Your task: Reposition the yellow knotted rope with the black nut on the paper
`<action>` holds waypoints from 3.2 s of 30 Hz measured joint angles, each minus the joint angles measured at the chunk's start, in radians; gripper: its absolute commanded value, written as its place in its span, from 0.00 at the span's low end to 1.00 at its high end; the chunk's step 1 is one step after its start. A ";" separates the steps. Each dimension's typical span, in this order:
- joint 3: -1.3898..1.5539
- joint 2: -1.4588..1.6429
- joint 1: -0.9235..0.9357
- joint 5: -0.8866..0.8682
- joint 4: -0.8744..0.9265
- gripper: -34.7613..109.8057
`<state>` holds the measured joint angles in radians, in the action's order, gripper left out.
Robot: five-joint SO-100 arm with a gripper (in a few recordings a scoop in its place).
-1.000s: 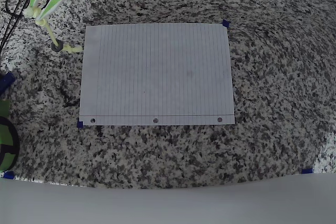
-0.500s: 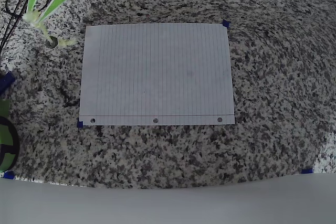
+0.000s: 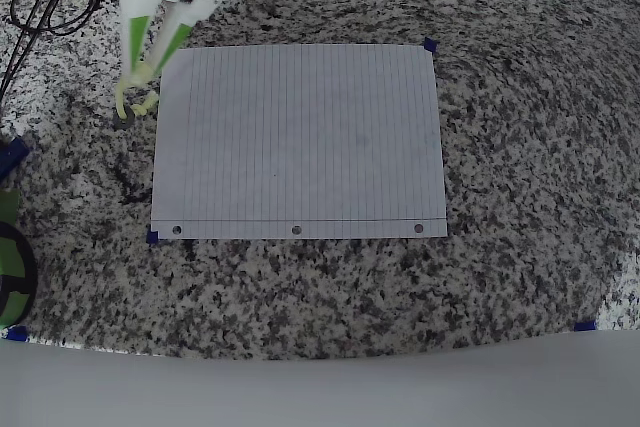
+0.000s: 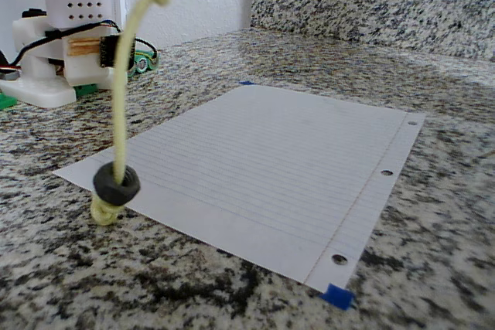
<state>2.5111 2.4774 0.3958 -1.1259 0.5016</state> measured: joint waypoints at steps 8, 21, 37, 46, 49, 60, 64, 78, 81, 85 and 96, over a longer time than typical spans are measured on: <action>0.179 0.164 -0.196 -0.037 0.018 0.24; 0.314 0.353 -0.423 -0.034 0.201 0.24; 0.393 0.433 -0.583 -0.034 0.258 0.24; 0.426 0.457 -0.630 0.087 0.270 0.39; 0.426 0.459 -0.649 0.140 0.270 0.36; 0.428 0.472 -0.698 0.310 0.270 0.35; 0.440 0.489 -0.701 0.382 0.268 0.45; 0.486 0.572 -0.712 0.647 0.206 0.54; 0.489 0.578 -0.712 0.723 0.178 0.43; 0.489 0.581 -0.672 0.813 0.152 0.24; 0.489 0.612 -0.546 1.361 0.080 0.24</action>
<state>3.0005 3.0894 -0.1503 0.2347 0.5814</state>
